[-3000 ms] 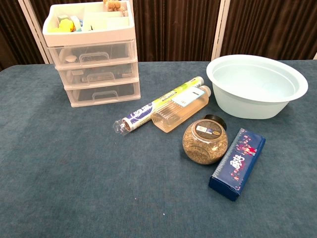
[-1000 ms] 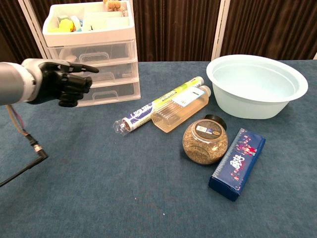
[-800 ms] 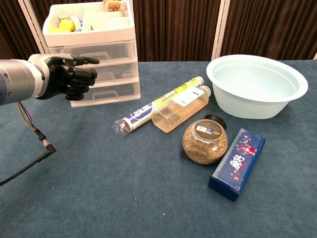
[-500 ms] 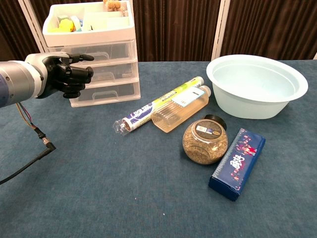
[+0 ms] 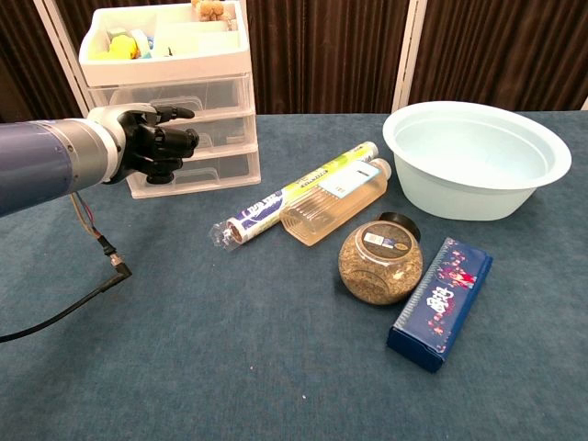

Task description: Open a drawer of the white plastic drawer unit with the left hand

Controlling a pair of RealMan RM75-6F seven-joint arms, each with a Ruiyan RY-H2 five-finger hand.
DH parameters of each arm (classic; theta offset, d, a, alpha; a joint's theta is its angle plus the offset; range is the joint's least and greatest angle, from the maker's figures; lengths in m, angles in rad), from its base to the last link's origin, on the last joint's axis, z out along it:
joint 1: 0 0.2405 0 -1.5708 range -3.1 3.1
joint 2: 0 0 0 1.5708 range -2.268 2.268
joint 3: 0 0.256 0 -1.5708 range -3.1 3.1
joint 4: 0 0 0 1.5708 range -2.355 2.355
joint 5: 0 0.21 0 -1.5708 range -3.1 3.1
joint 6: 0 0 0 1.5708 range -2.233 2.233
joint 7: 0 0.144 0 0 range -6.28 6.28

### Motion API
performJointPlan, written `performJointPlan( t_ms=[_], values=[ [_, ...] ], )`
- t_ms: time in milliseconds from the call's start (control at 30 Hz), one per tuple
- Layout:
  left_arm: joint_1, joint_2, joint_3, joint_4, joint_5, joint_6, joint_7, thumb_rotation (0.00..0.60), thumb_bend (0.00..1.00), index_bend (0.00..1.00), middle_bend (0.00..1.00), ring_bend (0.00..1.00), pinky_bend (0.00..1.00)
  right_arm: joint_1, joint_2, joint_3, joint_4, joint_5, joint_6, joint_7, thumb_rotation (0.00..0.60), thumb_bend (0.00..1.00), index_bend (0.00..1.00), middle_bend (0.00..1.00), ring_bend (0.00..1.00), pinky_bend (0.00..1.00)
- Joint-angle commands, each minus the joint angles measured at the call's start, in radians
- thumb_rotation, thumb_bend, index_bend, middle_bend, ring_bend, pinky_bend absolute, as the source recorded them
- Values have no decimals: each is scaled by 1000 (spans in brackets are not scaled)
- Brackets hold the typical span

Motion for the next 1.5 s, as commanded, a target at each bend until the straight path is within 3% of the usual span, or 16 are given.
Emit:
performJointPlan(
  t_ms=[33, 467, 900, 1100, 1500],
  values=[
    [-5, -12, -2, 17, 0, 8, 7, 600, 721, 24, 1000, 924, 909, 1, 1, 1, -1, 0, 0, 2, 600, 160, 0, 0, 0, 13],
    [-22, -33, -31, 67, -4, -5, 15, 600, 720, 28, 1000, 924, 909, -1, -2, 1, -4, -4, 7, 10, 600, 159, 0, 0, 0, 13],
    [-49, -56, -68, 131, -46, -54, 9, 600, 720, 131, 1000, 925, 909, -2, 0, -4, -10, -5, 4, 10, 600, 160, 0, 0, 0, 13],
    [-51, -56, -72, 135, -43, -67, 4, 600, 720, 198, 1000, 925, 909, -3, 1, -4, -8, -4, 4, 12, 600, 160, 0, 0, 0, 13],
    [-37, -36, -54, 95, -14, -86, -6, 600, 719, 200, 1000, 925, 909, -4, 2, -5, -9, 0, 4, 7, 600, 160, 0, 0, 0, 13]
  ],
)
